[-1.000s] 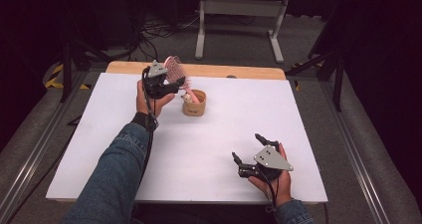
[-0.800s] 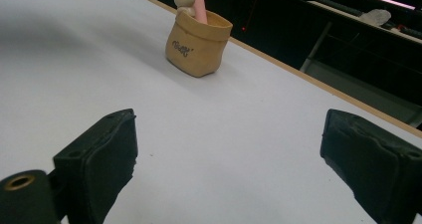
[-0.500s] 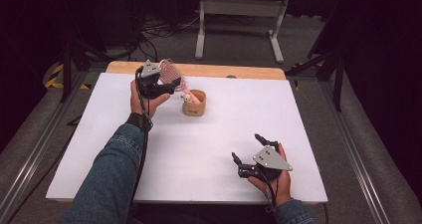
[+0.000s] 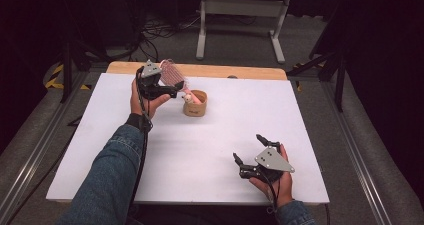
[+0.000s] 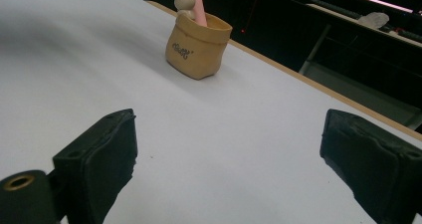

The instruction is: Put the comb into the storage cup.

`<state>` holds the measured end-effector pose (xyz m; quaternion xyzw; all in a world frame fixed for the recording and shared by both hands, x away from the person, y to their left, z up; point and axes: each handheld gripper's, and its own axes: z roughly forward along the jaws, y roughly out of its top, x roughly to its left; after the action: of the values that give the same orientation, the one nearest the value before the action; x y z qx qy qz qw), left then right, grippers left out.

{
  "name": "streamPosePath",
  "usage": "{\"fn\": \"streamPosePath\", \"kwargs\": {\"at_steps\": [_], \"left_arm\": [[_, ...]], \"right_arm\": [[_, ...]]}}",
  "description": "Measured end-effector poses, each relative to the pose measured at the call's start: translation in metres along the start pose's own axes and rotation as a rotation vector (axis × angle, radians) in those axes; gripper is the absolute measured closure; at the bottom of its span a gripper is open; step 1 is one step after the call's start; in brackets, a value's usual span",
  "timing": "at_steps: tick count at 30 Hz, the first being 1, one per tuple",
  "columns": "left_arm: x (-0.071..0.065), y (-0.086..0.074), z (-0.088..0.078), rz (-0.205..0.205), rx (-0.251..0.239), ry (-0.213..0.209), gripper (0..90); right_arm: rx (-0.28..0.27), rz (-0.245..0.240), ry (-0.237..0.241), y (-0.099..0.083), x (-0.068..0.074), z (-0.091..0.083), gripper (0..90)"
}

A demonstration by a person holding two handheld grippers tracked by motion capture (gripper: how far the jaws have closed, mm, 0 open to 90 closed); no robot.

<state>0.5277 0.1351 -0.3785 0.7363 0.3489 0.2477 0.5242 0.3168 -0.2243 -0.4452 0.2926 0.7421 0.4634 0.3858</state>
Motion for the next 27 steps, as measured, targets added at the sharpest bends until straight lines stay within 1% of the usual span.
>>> {"fn": "streamPosePath", "kwargs": {"at_steps": [4, 6, 9, 15, 16, 19, 21, 24, 27], "left_arm": [[0.000, 0.002, -0.004, 0.014, -0.002, 0.010, 6.4], [-0.001, 0.003, -0.006, 0.017, -0.006, 0.016, 6.8], [-0.001, 0.005, -0.010, 0.031, -0.010, 0.025, 7.6], [-0.003, 0.009, -0.018, 0.058, -0.023, 0.024, 7.0], [-0.003, 0.009, -0.020, 0.060, -0.022, 0.018, 7.0], [-0.004, 0.010, -0.022, 0.072, -0.022, 0.021, 7.0], [-0.004, 0.010, -0.025, 0.072, -0.025, 0.019, 7.0], [-0.004, 0.010, -0.027, 0.081, -0.024, 0.019, 6.9], [-0.004, 0.010, -0.028, 0.085, -0.020, 0.029, 5.8]], "right_arm": [[-0.001, -0.001, -0.001, 0.000, 0.000, 0.000, 8.8], [-0.002, -0.001, 0.000, 0.000, 0.001, 0.000, 8.8], [-0.004, -0.001, 0.000, 0.000, 0.001, 0.000, 8.8], [-0.008, -0.004, -0.003, 0.001, 0.001, -0.001, 8.8], [-0.009, -0.004, -0.002, 0.001, 0.002, -0.001, 8.8], [-0.011, -0.003, -0.007, 0.001, 0.002, -0.001, 8.9], [-0.011, -0.003, -0.007, 0.001, 0.001, -0.001, 8.9], [-0.013, -0.004, -0.009, 0.001, 0.001, -0.002, 8.9], [-0.012, -0.005, -0.013, 0.001, 0.001, -0.002, 8.9]]}}
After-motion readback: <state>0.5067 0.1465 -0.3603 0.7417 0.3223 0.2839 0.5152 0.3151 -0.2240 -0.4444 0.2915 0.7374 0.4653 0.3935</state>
